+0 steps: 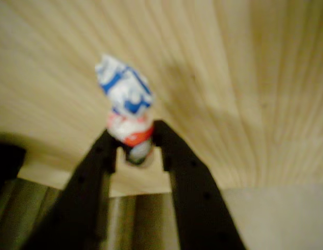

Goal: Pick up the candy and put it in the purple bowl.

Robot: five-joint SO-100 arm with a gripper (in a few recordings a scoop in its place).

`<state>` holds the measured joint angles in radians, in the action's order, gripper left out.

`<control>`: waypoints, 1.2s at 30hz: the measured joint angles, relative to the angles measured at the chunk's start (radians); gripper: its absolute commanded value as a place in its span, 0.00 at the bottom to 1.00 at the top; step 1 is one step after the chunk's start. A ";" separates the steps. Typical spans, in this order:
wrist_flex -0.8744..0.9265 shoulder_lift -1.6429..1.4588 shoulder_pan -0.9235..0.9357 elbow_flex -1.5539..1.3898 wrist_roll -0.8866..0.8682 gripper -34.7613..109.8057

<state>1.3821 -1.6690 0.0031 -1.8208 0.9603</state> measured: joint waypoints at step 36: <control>0.391 -0.431 -0.962 0.364 -0.598 0.28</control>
<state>1.7733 -2.1000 -0.9587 -1.4573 0.3620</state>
